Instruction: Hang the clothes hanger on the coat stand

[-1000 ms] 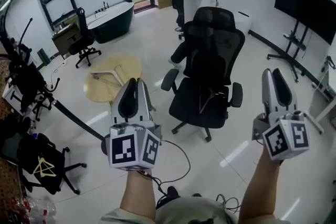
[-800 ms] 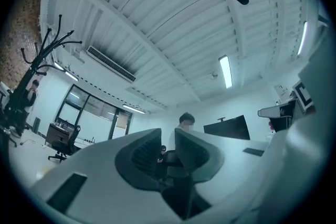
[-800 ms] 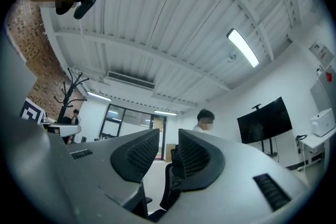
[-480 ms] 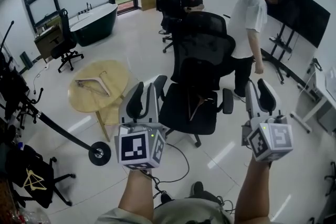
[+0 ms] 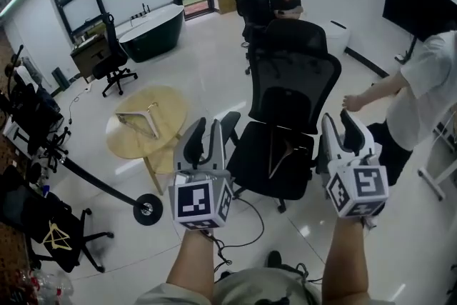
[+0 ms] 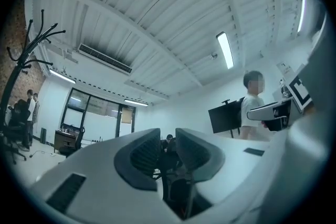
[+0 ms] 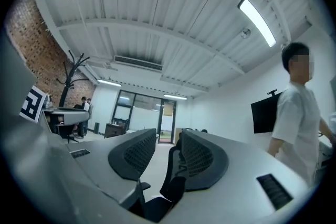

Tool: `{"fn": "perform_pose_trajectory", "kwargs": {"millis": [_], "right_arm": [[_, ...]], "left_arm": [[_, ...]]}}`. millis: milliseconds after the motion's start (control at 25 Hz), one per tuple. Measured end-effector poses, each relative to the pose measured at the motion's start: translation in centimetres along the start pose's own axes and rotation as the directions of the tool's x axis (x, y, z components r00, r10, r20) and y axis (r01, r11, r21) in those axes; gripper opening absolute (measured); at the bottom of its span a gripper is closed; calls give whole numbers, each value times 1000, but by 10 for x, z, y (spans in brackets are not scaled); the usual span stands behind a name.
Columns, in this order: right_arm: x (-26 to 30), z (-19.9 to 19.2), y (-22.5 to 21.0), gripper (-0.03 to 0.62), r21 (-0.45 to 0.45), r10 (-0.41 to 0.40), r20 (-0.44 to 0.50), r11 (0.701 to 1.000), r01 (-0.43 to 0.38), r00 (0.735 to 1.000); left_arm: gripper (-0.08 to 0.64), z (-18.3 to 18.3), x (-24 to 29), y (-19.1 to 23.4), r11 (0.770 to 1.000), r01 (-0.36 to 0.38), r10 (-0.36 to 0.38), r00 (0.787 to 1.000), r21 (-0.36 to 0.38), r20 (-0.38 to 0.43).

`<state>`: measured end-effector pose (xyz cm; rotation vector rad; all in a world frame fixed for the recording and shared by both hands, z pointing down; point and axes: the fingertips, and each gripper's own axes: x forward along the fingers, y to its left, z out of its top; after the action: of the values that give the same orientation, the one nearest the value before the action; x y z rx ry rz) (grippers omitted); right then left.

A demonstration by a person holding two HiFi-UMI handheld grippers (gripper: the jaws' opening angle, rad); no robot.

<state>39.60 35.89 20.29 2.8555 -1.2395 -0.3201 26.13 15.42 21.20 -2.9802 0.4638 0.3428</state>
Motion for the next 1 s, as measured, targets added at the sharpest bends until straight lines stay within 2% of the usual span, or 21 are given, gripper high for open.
{"fn": "perform_pose_trajectory", "kwargs": {"millis": [200,440,680,920,1000], "right_arm": [[39,-38,-49,127,10,30,-41,1000,-30,999],[95,-90,-78,127,42,25,-113,999,-20,993],[165,-149,-89,127,28,-24,-205,999,31,978],[238,-173,-73,127,0,-78,-277,997,81,958],[256,-189,-71,161,-6,-98,-307,995,101,947]], "left_arm": [[95,-33,48,-40,1000,-15,15,999,21,-45],[95,-78,110,-53,999,9,-5,995,44,-100],[98,-139,186,-35,998,54,-48,990,43,-129],[98,-170,255,1,992,126,-122,982,20,-142],[98,-185,271,12,990,141,-136,978,19,-161]]}}
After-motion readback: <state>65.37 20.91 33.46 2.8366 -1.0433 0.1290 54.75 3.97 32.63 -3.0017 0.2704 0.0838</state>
